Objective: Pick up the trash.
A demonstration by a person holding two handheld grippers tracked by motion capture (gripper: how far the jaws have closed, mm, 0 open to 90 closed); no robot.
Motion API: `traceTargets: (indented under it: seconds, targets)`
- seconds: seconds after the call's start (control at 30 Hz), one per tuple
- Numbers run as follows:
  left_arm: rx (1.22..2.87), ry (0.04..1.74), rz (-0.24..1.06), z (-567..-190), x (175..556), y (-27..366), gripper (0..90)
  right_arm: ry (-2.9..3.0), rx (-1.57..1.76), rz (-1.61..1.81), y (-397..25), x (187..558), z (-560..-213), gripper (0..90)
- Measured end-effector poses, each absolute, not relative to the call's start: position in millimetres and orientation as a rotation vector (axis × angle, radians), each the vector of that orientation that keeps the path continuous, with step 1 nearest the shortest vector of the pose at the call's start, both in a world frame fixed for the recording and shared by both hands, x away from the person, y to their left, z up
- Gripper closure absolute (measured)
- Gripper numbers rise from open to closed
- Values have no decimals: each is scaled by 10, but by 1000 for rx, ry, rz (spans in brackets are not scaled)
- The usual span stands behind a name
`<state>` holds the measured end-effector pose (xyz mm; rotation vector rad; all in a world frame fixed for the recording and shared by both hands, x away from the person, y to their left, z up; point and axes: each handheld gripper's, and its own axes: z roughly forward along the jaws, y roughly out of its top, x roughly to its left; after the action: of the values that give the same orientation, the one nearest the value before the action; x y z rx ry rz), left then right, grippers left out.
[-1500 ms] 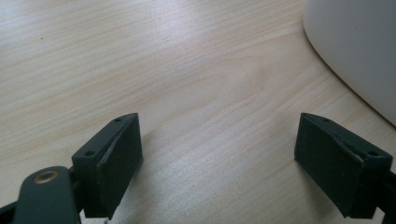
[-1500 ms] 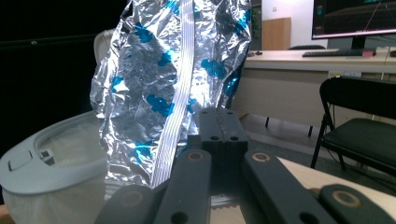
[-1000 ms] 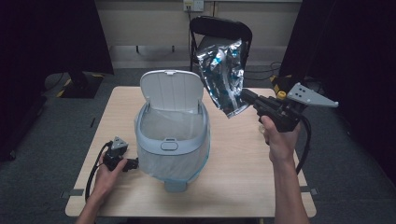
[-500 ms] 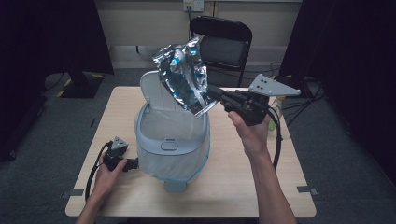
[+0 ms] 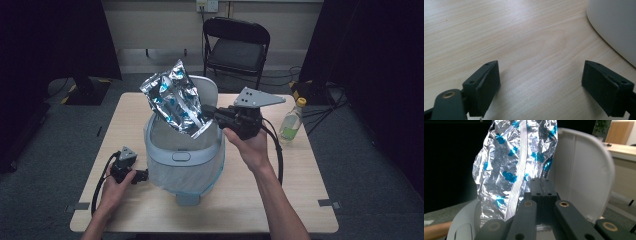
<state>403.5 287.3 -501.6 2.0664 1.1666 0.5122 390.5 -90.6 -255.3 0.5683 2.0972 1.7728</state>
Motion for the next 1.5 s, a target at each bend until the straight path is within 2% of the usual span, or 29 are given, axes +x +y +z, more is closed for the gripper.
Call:
traceTargets:
  seconds: [0.1,0.17,0.27,0.7,1.0,1.5]
  targets:
    - [2063,1168,516,-5018,4035,2871,148,2104,576,1758,-899,3923,-2582,891]
    - [2063,1168,516,-5018,4035,2871,147,2113,605,1750,-897,3954,-2608,841]
    - [2063,1169,517,-5018,4035,2871,148,2129,609,1744,-889,3959,-2618,814]
    - [2063,1170,517,-5018,4034,2870,148,2097,633,1753,-1032,3942,-2595,771]
    - [2063,1171,518,-5018,4033,2870,148,2048,743,1714,-1356,3963,-2675,689]
    - [2062,1173,518,-5018,4032,2869,148,1996,964,1591,-1966,4030,-3032,562]
